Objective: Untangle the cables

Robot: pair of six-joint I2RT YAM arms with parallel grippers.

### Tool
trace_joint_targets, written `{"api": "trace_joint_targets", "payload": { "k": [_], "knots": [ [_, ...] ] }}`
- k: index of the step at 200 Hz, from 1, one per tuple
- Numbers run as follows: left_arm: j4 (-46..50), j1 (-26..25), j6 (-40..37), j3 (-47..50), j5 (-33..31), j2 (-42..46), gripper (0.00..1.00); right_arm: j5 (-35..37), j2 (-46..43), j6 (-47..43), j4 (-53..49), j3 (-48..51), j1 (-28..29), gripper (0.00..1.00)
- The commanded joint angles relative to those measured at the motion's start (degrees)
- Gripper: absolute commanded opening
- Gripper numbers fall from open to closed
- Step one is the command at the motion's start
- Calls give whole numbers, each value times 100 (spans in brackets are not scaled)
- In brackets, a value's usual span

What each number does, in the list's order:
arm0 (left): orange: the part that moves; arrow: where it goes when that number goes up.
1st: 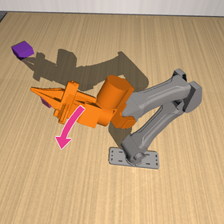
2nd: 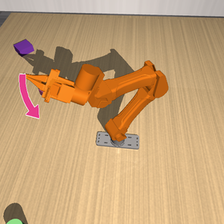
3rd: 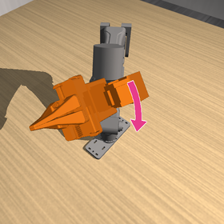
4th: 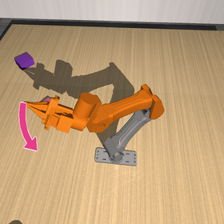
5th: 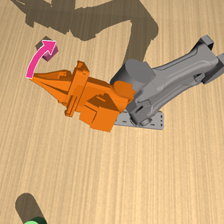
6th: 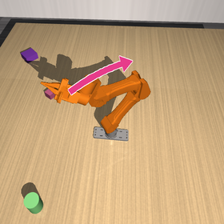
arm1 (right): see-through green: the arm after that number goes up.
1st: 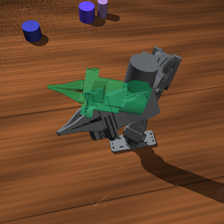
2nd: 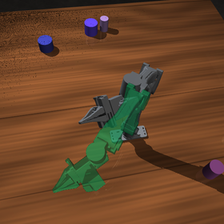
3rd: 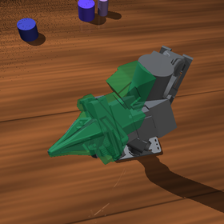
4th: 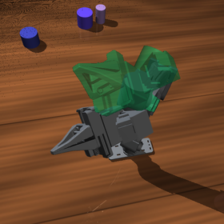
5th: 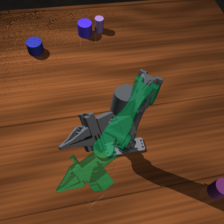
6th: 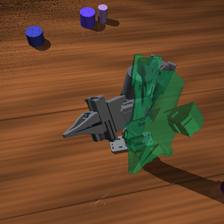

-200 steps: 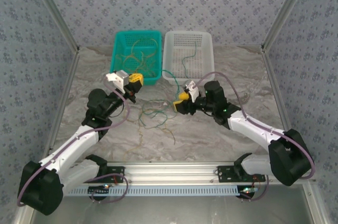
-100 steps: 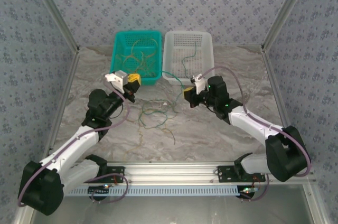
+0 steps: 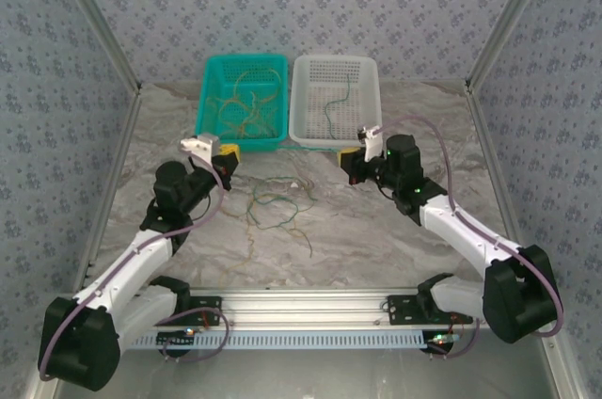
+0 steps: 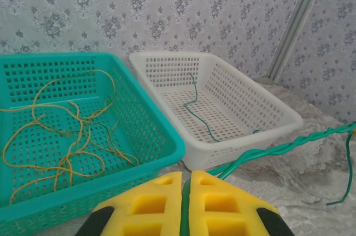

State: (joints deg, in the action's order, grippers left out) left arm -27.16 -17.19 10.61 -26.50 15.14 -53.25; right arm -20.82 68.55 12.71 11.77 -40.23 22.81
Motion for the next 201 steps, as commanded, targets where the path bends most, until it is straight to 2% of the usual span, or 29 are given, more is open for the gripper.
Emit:
{"api": "trace_joint_targets", "payload": {
  "k": [1, 39, 57, 64, 83, 110, 127, 140, 158, 169, 178, 201],
  "knots": [
    [-51, 594, 160, -162, -1430, 143, 0, 1065, -60, 235, -570, 90, -704, 0],
    [-77, 560, 511, -668, 109, -189, 0, 240, 152, -567, -790, -205, -196, 0],
    [-7, 405, 531, -948, 555, -329, 0, 106, 244, -907, -920, -356, 138, 3],
    [91, 307, 457, -1048, 604, -372, 0, 50, 285, -974, -933, -396, 231, 0],
    [379, 87, 251, -1287, 584, -478, 0, -24, 330, -937, -721, -368, 364, 0],
    [249, -14, 319, -1359, 751, -665, 0, -513, 479, -763, -353, -343, 395, 0],
    [194, -56, 318, -1349, 720, -730, 0, -483, 586, -703, -346, -384, 419, 0],
    [175, -59, 319, -1297, 596, -715, 21, -340, 576, -573, -311, -376, 395, 0],
    [160, -56, 267, -1220, 394, -662, 25, -373, 465, -326, -58, -260, 257, 0],
    [94, -56, 255, -1155, 350, -643, 17, -422, 394, -152, 132, -184, 185, 0],
    [23, -57, 257, -1105, 328, -625, 0, -464, 340, -44, 254, -127, 159, 0],
    [-2, -48, 199, -1059, 261, -626, 0, -546, 252, -3, 251, -149, 146, 0]
  ]
}}
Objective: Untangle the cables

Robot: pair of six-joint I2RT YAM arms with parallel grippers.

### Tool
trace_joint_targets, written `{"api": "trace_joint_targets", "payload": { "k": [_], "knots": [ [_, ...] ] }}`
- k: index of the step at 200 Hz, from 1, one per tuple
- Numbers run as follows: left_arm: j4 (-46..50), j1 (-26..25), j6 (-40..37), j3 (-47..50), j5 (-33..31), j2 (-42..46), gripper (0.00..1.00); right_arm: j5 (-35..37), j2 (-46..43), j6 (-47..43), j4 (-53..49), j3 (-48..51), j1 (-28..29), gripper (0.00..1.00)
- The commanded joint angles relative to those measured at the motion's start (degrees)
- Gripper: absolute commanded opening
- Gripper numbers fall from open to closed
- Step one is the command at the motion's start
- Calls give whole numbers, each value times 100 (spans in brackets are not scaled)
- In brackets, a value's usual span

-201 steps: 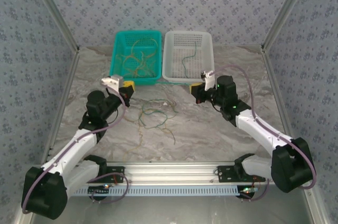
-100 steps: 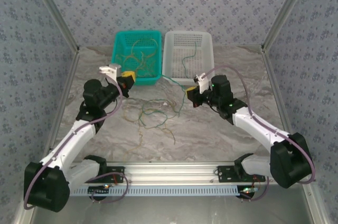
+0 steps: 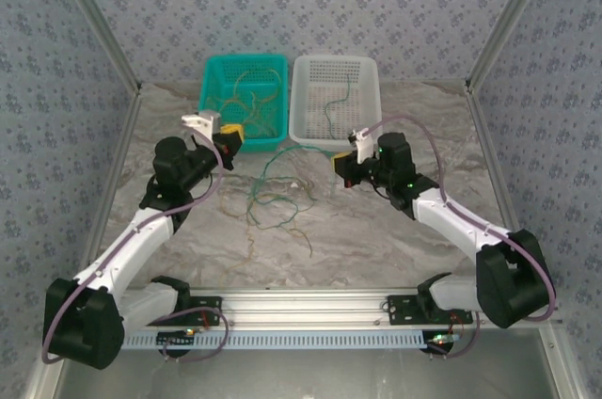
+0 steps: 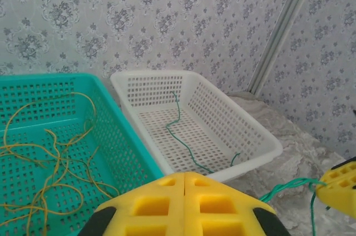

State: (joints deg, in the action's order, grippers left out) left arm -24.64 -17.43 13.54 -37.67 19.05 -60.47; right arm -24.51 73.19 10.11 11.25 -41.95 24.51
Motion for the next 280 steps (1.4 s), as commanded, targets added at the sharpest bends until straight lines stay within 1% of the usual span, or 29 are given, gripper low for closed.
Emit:
{"api": "trace_joint_targets", "payload": {
  "k": [1, 4, 10, 14, 36, 50, 56, 59, 83, 87, 131, 158, 183, 187, 194, 198, 207, 216, 224, 227, 236, 271, 275, 280],
  "knots": [
    [-252, -24, -104, 58, -125, 96, 0, -181, -214, 256, 301, 22, -21, 0],
    [-256, -25, -124, 58, -110, 102, 4, -175, -229, 238, 284, 22, -13, 0],
    [-260, -24, -189, 66, -32, 101, 19, -168, -263, 205, 265, 40, -15, 0],
    [-271, -19, -247, 75, 41, 105, 26, -181, -289, 179, 260, 47, -29, 0],
    [-171, -24, -589, 33, 469, 31, 45, -275, -370, -7, 45, 0, -91, 0],
    [-177, -34, -763, 30, 788, -21, 52, -381, -442, -53, -38, -16, -171, 0],
    [-179, -53, -815, 23, 910, -50, 61, -417, -482, -40, -52, -37, -207, 0],
    [-173, -58, -847, 23, 954, -59, 63, -437, -493, -30, -72, -47, -224, 0],
    [18, -208, -1243, 10, 1157, -147, 68, -708, -592, -150, -362, -192, -289, 0],
    [55, -223, -1293, 13, 1176, -165, 71, -720, -624, -168, -407, -211, -289, 0],
    [513, -437, -1571, -181, 1593, -402, 77, -524, -911, -217, -772, -330, -346, 0],
    [790, -542, -1703, -258, 1698, -530, 77, -467, -1131, -303, -951, -376, -392, 0],
    [913, -538, -1820, -256, 1548, -617, 69, -580, -1291, -390, -1161, -449, -499, 0],
    [930, -525, -1820, -273, 1510, -631, 65, -606, -1313, -422, -1210, -469, -508, 0],
    [964, -512, -1836, -305, 1518, -667, 53, -631, -1360, -469, -1299, -491, -527, 0],
    [996, -507, -1852, -337, 1525, -686, 48, -629, -1380, -497, -1348, -497, -533, 0],
    [1088, -507, -1857, -404, 1536, -717, 43, -593, -1455, -527, -1431, -514, -561, 0],
    [1147, -503, -1862, -455, 1548, -731, 32, -556, -1513, -549, -1503, -505, -613, 0],
    [1153, -512, -1846, -454, 1551, -734, 29, -523, -1578, -567, -1547, -492, -658, 0],
    [1140, -507, -1851, -455, 1556, -731, 23, -513, -1606, -571, -1566, -491, -681, 0],
    [1117, -505, -1856, -443, 1584, -729, 0, -464, -1665, -567, -1614, -473, -751, 0],
    [1137, -507, -1831, -489, 1677, -802, 0, -509, -1831, -466, -1551, -384, -924, 0],
    [1150, -515, -1829, -501, 1666, -813, 4, -517, -1841, -466, -1554, -387, -925, 0],
    [1175, -516, -1836, -520, 1648, -833, 15, -519, -1855, -466, -1560, -385, -938, 0]
  ]
}}
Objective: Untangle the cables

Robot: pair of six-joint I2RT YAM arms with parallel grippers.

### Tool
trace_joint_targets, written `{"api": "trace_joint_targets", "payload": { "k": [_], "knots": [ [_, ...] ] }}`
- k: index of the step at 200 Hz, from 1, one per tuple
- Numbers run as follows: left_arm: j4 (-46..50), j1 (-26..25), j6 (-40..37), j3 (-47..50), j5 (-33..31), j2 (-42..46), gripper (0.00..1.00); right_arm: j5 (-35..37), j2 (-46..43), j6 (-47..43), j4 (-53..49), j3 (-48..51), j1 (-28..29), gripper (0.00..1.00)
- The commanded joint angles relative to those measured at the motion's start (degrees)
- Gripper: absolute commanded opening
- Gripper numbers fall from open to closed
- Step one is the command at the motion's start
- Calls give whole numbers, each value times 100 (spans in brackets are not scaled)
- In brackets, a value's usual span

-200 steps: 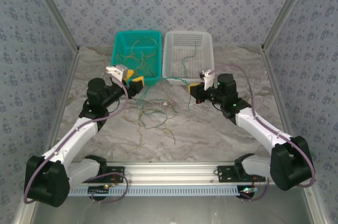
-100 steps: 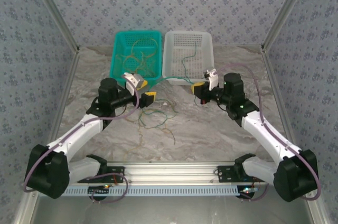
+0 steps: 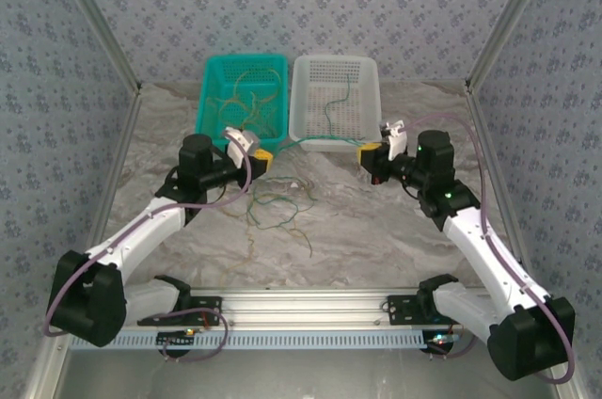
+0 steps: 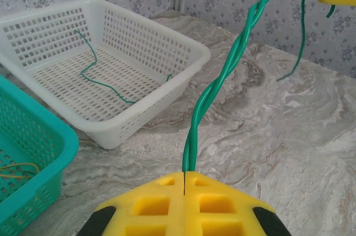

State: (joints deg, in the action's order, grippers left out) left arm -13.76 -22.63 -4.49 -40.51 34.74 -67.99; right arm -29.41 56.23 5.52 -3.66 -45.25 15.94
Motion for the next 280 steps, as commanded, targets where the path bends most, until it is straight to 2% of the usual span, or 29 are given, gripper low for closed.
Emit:
{"api": "trace_joint_targets", "payload": {
  "k": [1, 8, 26, 36, 43, 56, 95, 107, 111, 117, 120, 130, 147, 158, 175, 184, 241, 246, 264, 280],
  "knots": [
    [90, 5, -38, -237, 78, -82, 16, -30, -162, -7, -71, -50, -82, 0],
    [131, 5, -69, -266, 68, -94, 26, -30, -181, -7, -69, -47, -83, 0],
    [289, 5, -160, -340, 25, -148, 38, -69, -224, 2, -69, -50, -104, 0],
    [330, 0, -189, -361, 41, -171, 26, -65, -246, 2, -81, -36, -103, 0],
    [316, 4, -184, -357, 45, -186, 21, -56, -267, 6, -74, -33, -114, 0],
    [295, 4, -185, -345, -17, -207, 0, -73, -286, 11, -67, -12, -116, 0],
    [160, -3, -208, -323, -32, -183, 0, -178, -251, 90, 71, 58, -116, 0],
    [135, -21, -231, -317, -12, -180, 9, -224, -205, 96, 100, 57, -81, 0],
    [124, -34, -251, -309, -3, -176, 16, -244, -189, 90, 102, 41, -67, 0],
    [124, -56, -305, -313, -2, -171, 37, -280, -146, 56, 79, 23, -33, 0],
    [120, -63, -321, -315, 5, -171, 39, -287, -127, 47, 64, 8, -8, 0],
    [135, -103, -385, -325, 44, -179, 32, -291, -83, 7, 33, -34, 52, 0],
    [129, -129, -437, -351, 21, -219, 32, -298, -49, -25, 48, -70, 165, 0],
    [131, -127, -477, -352, 6, -242, 27, -274, -48, -7, 83, -65, 190, 0],
    [113, -123, -506, -346, -88, -268, 16, -278, -50, 19, 132, -56, 189, 0],
    [109, -127, -510, -350, -55, -289, 0, -302, -44, 24, 138, -66, 185, 0],
    [18, -124, -474, -309, -206, -199, 0, 198, -59, 82, 62, -129, 169, 0],
    [13, -127, -448, -323, -220, -182, 0, 264, -52, 74, 41, -141, 171, 4],
    [-62, -127, -243, -396, -252, -78, 0, 446, -46, -89, -49, -141, 185, 33],
    [-140, -127, -58, -486, -174, 31, 0, 708, -78, -138, -7, -28, 187, 40]
  ]
}}
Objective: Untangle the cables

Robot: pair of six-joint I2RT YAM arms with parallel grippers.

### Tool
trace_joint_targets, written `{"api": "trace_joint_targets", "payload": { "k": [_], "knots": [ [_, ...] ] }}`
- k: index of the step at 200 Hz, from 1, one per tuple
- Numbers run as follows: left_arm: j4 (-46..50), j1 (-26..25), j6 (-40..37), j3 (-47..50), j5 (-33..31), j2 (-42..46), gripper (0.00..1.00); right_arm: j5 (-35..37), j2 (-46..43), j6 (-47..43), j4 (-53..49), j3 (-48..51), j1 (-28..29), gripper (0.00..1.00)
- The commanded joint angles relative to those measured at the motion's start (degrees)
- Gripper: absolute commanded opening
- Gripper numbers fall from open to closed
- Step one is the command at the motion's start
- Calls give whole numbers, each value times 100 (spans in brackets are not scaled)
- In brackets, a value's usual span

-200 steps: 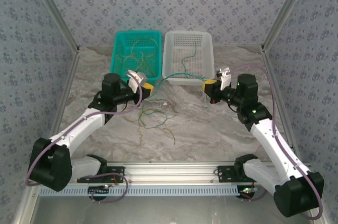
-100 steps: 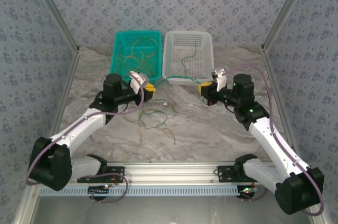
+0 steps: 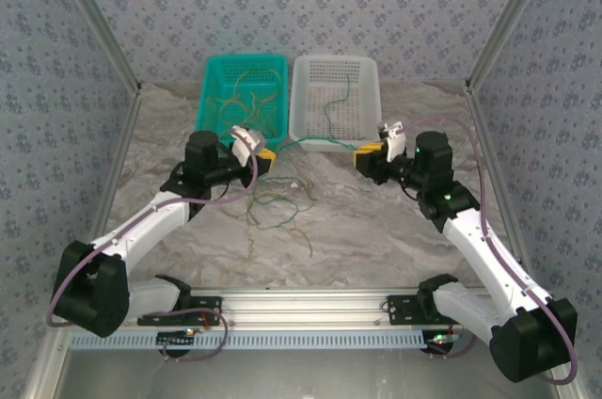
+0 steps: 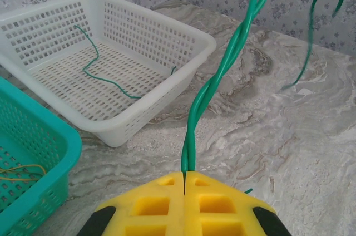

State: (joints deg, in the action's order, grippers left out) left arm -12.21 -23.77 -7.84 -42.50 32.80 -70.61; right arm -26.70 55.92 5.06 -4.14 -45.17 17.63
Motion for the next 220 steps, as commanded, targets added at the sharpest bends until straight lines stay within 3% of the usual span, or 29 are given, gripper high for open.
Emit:
{"api": "trace_joint_targets", "payload": {
  "k": [1, 19, 43, 71, 88, 97, 138, 181, 220],
  "knots": [
    [-297, -13, 288, -304, 18, 298, 0, 437, -51, -92, 61, -23, 20, 40],
    [-275, -5, 479, -464, -17, 422, 0, 472, -171, -183, 520, 348, 55, 49],
    [-190, -5, 584, -636, -41, 504, 0, 312, -246, -385, 1310, 915, 211, 51],
    [-172, -5, 683, -666, -178, 630, 0, 651, -422, -603, 2349, 1687, 528, 59],
    [-192, -2, 714, -646, -154, 710, 0, 1063, -469, -592, 2973, 2064, 663, 60],
    [-226, 3, 767, -630, -108, 741, 0, 1391, -452, -609, 3153, 2206, 707, 67],
    [-256, -2, 878, -619, -2, 871, 0, 2655, -514, -594, 3897, 2652, 716, 69],
    [-432, -5, 1054, -549, 166, 928, 0, 2172, -242, -703, 4157, 2585, 663, 71],
    [-512, -5, 1129, -524, 287, 917, 0, 2413, 123, -794, 4317, 2285, 620, 71]
  ]
}}
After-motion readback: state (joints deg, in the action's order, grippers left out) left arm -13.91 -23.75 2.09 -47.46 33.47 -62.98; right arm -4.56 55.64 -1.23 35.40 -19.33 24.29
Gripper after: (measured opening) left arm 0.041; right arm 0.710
